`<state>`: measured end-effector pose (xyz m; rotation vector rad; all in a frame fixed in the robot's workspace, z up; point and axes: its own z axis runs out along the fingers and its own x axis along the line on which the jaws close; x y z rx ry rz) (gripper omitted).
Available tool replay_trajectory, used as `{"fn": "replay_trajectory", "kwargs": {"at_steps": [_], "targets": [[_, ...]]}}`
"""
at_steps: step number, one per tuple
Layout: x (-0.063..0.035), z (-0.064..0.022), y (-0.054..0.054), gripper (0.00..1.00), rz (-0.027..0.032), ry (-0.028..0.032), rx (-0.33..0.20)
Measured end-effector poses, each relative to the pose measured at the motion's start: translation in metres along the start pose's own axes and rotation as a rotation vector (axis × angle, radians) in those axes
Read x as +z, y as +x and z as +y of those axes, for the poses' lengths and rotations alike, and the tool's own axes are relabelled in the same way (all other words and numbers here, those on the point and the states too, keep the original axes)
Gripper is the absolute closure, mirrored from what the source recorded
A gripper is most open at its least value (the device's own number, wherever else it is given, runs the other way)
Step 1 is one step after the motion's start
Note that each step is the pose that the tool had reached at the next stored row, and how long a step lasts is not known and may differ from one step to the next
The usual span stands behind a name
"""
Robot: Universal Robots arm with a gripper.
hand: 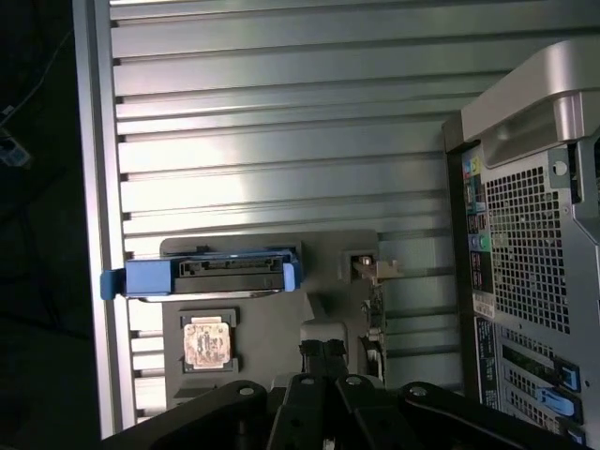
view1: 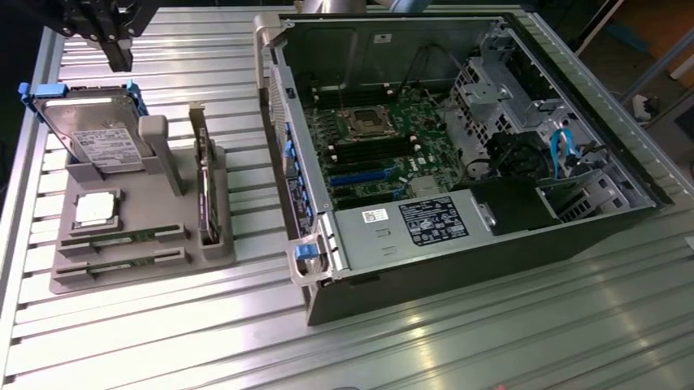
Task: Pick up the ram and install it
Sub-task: 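Reach for the ram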
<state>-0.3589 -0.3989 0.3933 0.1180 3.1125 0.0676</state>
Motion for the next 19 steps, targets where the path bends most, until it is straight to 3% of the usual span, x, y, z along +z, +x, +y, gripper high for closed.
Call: {"fn": "replay_trajectory", "kwargs": {"at_steps": [4,15,19], "targets": [[0.0,-0.0001,0.001,0.89,-0.0001,0.0,0.0],[-0.0005,-0.0015,0.02,0.89,-0.0001,0.0,0.0],[-0.0006,-0.0016,0.021,0.89,0.0,0.0,0.0]]}}
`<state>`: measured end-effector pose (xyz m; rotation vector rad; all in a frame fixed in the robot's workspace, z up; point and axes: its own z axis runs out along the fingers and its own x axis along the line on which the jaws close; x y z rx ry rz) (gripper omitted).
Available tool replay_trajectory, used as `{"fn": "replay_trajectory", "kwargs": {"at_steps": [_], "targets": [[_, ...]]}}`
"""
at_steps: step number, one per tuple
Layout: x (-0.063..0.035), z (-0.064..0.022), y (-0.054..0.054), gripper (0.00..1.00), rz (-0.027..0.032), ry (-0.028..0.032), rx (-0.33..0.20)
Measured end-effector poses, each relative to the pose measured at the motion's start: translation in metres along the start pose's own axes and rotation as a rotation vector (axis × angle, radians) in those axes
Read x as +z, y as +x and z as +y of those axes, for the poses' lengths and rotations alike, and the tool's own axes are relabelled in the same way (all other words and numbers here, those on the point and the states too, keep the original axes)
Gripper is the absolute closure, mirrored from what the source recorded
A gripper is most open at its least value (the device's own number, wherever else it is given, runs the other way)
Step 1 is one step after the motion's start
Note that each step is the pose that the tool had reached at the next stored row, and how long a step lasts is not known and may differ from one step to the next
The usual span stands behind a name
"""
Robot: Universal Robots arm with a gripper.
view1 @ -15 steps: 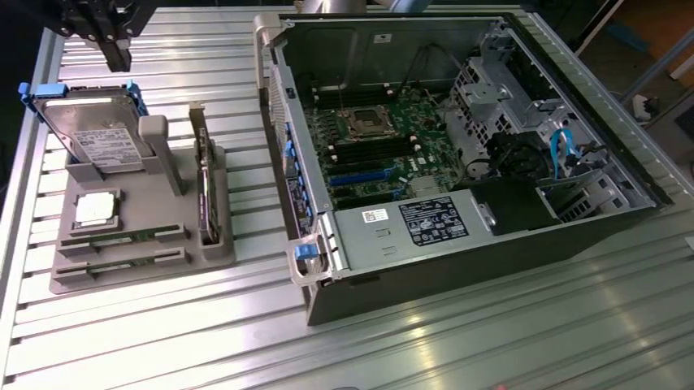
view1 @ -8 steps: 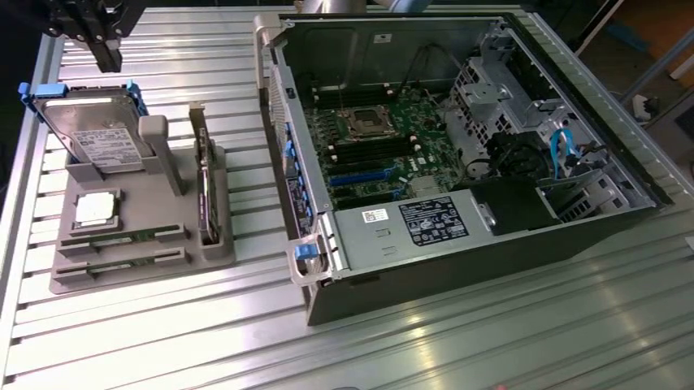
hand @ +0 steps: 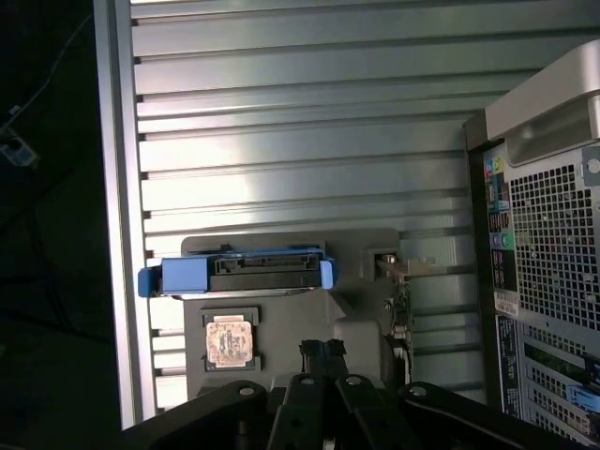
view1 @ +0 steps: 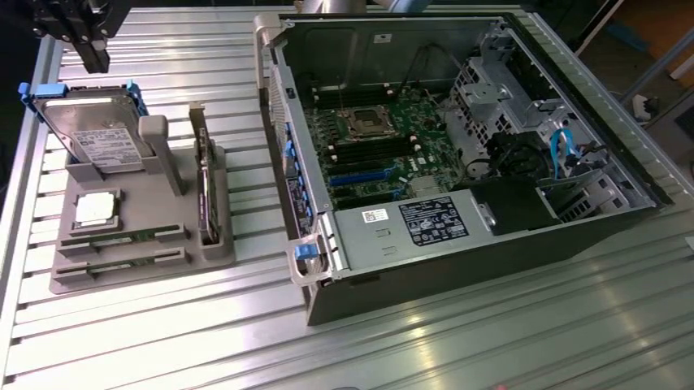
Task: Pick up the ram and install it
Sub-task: 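Reach for the ram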
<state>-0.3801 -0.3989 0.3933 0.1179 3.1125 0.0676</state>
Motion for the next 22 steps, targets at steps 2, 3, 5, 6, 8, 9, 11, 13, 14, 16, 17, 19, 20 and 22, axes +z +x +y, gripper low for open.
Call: {"fn": "replay_trajectory", "kwargs": {"at_steps": [2,3,5,6,8,9,11,13,14,16,17,19,20,22], "targets": [[0.0,0.0,0.0,0.89,0.0,0.0,0.0],[0.0,0.0,0.0,0.89,0.0,0.0,0.0],[0.0,0.0,0.0,0.89,0.0,0.0,0.0],[0.0,0.0,0.0,0.89,0.0,0.0,0.0],[0.0,-0.0001,0.0,0.89,0.0,0.0007,0.0],[0.0001,-0.0002,0.0,0.89,-0.0002,0.0013,0.0],[0.0,-0.0014,0.0,0.89,-0.0002,0.0022,0.0],[-0.0002,-0.0037,0.0,0.89,-0.0001,0.0025,0.0],[-0.0002,-0.0053,0.0,0.89,-0.0002,0.0024,0.0],[-0.0003,-0.0086,0.0,0.89,-0.0002,0.0024,0.0],[-0.0004,-0.0102,0.0,0.89,-0.0002,0.0024,0.0],[-0.0006,-0.0138,0.0,0.89,-0.0002,0.0024,0.0],[-0.0006,-0.0159,0.0,0.89,-0.0002,0.0024,0.0],[-0.0009,-0.0202,-0.001,0.89,-0.0001,0.0025,0.0]]}}
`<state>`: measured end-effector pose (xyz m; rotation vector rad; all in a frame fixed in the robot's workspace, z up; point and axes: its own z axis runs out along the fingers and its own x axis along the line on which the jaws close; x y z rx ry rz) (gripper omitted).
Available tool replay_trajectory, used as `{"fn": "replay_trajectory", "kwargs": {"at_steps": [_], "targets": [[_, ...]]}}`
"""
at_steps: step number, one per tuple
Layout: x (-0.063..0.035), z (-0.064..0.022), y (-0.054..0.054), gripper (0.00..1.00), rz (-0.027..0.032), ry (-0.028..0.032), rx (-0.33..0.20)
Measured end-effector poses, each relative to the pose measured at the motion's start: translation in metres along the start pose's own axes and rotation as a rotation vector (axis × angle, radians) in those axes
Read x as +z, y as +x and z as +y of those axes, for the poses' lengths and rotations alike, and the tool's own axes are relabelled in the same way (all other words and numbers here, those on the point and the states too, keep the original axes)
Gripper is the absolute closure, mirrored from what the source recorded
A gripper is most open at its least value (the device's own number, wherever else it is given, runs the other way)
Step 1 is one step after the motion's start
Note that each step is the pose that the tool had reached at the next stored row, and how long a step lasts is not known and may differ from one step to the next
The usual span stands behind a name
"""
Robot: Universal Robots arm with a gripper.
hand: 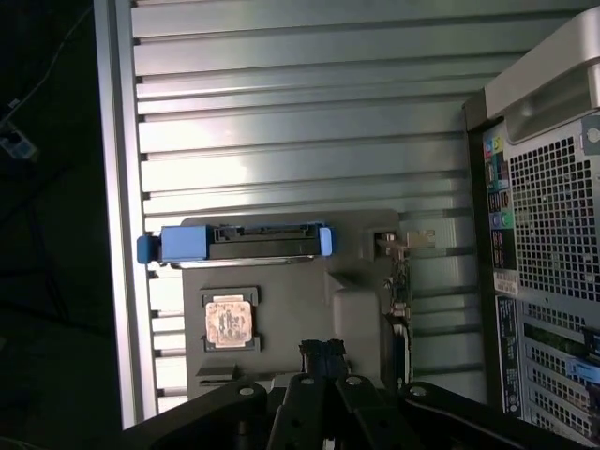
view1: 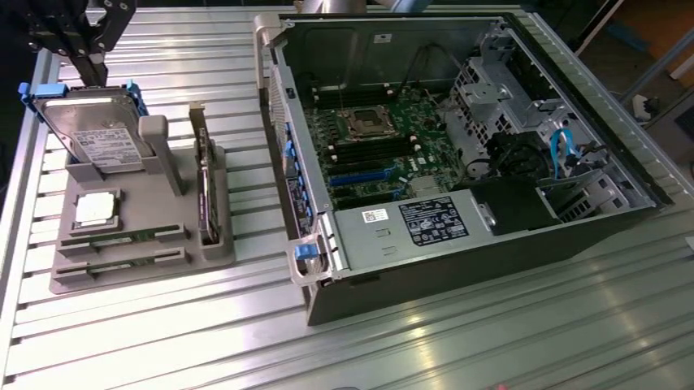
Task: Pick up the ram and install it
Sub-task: 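Reach for the ram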
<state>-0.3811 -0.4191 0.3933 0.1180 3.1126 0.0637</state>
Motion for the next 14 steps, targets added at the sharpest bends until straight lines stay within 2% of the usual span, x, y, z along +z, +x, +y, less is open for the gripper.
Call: {"fn": "replay_trajectory", "kwargs": {"at_steps": [14], "targets": [[-0.0011,-0.0299,-0.001,0.89,-0.0002,-0.0002,0.0]]}}
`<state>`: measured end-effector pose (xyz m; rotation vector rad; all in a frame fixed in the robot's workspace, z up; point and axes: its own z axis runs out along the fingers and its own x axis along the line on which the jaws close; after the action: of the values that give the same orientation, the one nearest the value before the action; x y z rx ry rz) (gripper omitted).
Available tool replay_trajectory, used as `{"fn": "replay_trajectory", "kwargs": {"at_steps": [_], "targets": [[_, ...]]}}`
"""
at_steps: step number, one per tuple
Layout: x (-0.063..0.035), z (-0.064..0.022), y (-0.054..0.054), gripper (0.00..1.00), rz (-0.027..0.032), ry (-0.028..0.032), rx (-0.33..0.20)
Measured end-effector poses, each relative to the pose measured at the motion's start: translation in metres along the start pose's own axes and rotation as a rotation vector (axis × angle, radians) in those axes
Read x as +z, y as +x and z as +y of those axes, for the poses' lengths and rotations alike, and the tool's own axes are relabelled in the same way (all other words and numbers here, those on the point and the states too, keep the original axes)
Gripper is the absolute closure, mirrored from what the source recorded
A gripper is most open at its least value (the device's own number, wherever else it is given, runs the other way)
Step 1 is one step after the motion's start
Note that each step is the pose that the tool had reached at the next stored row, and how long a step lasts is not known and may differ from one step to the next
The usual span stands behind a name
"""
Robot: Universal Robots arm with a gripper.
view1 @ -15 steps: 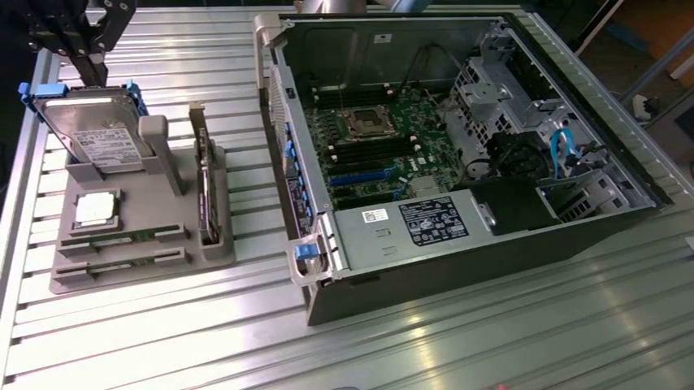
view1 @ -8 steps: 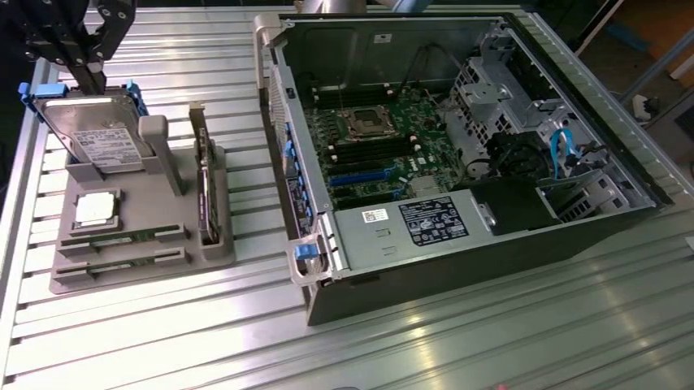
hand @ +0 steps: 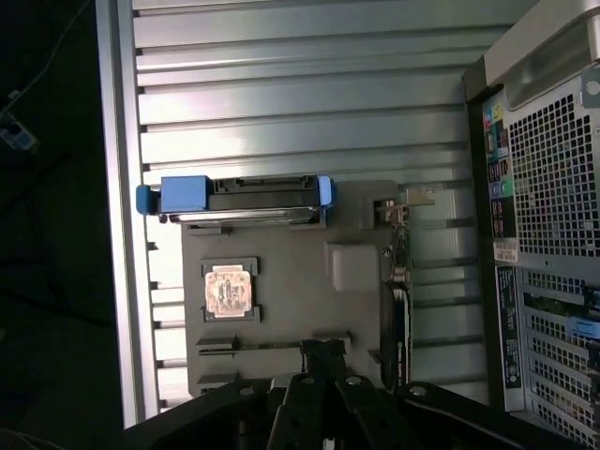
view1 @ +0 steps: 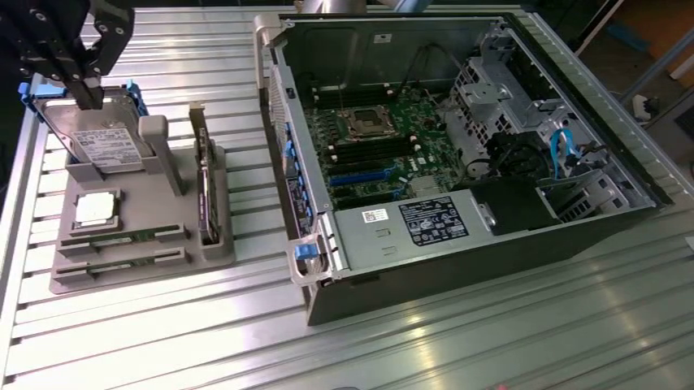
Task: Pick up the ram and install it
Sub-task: 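Reach for the ram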
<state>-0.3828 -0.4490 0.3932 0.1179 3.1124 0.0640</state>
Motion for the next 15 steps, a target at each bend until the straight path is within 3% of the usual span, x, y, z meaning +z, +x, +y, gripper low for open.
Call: {"fn": "replay_trajectory", "kwargs": {"at_steps": [6,15], "targets": [[-0.0008,-0.0173,0.0,0.89,0.0001,0.0001,0.0],[-0.0016,-0.0357,-0.001,0.89,0.0001,0.0002,0.0]]}}
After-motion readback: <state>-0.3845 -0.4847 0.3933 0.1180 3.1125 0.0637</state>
